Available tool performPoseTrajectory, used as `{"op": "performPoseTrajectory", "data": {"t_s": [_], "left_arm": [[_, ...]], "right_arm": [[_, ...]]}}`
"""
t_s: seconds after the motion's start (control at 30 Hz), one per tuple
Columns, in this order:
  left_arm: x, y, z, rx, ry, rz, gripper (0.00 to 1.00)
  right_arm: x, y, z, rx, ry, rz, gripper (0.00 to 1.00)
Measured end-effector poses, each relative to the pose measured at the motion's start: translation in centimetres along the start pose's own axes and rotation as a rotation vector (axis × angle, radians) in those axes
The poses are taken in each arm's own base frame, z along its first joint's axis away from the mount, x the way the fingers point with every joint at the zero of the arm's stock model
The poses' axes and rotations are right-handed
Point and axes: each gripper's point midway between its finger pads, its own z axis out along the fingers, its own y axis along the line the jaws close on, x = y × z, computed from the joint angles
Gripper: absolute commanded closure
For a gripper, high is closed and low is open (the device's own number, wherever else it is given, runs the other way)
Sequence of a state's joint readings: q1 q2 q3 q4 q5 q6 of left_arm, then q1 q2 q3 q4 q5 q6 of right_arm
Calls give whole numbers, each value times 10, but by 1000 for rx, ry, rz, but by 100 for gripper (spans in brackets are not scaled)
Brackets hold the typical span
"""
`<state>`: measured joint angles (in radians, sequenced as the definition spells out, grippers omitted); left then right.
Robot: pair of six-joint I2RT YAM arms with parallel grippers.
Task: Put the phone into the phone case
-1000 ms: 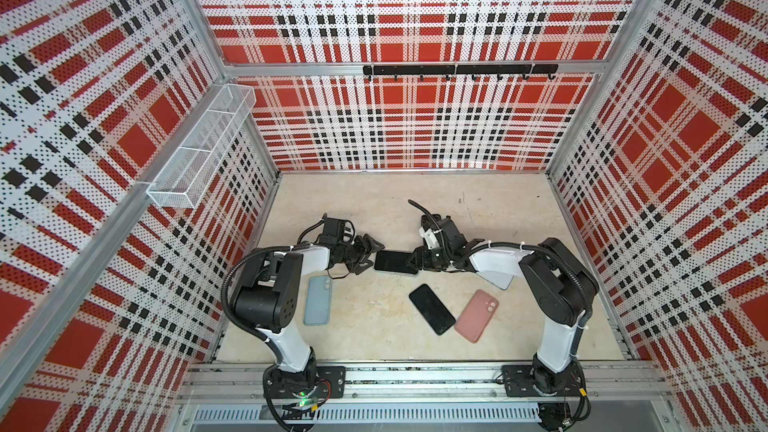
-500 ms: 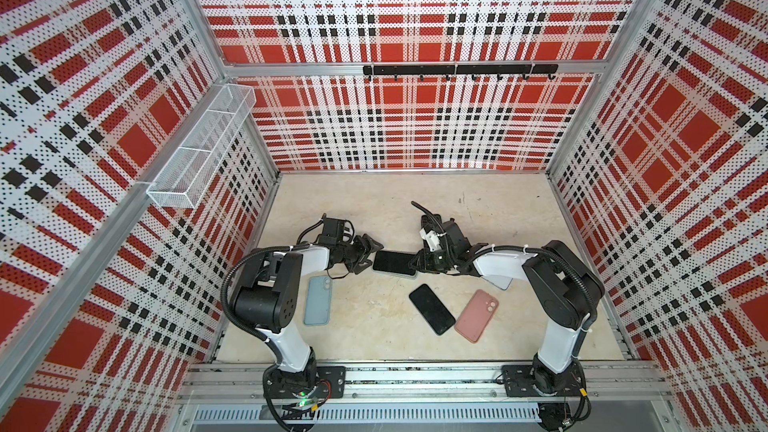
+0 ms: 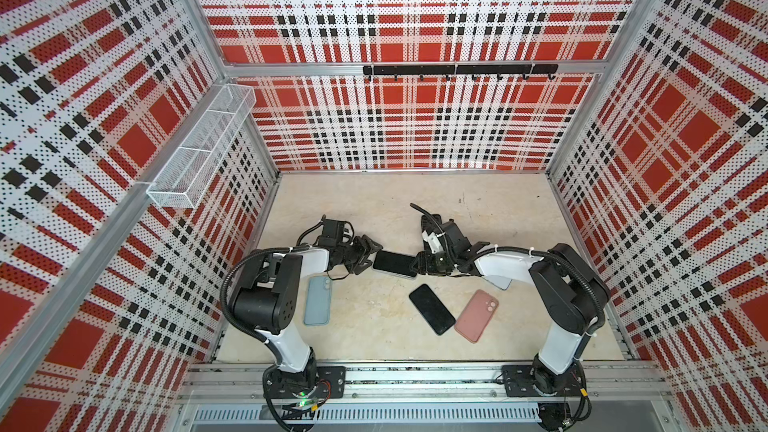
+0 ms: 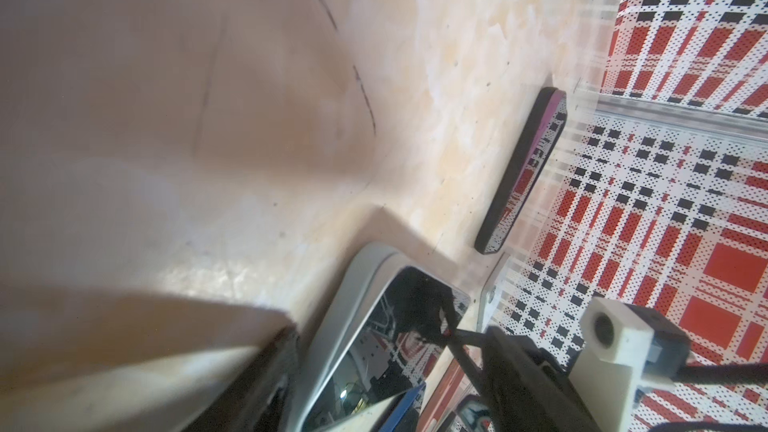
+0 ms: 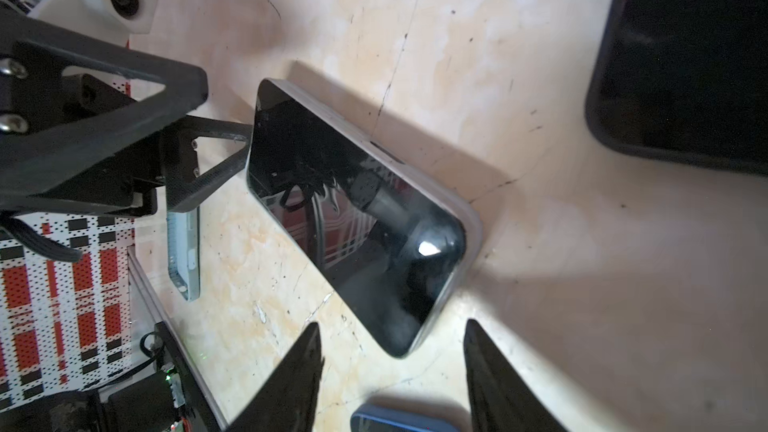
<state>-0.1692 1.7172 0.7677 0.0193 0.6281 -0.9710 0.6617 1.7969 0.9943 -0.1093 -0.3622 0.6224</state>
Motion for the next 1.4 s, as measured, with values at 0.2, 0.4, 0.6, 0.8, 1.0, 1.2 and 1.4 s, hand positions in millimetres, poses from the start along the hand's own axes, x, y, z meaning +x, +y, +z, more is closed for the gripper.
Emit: {"op": "performPoseTrajectory", "data": {"t_s": [0.2,0.4,0.6,0.8,1.0,1.2,1.4], "left_arm": [[3,7,-4,-45,-11,14,33],[5,14,-9,-178,-26,88,32],[5,18,-12,-256,-30,122,32],[1,18,-12,-301,-33,137,31],[-9,14,-7,-371,-29,194,30],[-15,11,1,-458,-16,283,30],[-11,15,5,-580,-2,404,35]], "right_arm": [[-15,6,-10,24,-40,-38,43],[-15,4,-11,42,-40,-42,42],[-19,4,-8,50,-37,-58,42],[-29,6,4,50,-36,-74,43],[-30,5,4,56,-36,-81,43],[-30,4,4,64,-38,-82,43],[-32,1,3,69,-42,-82,43]]}}
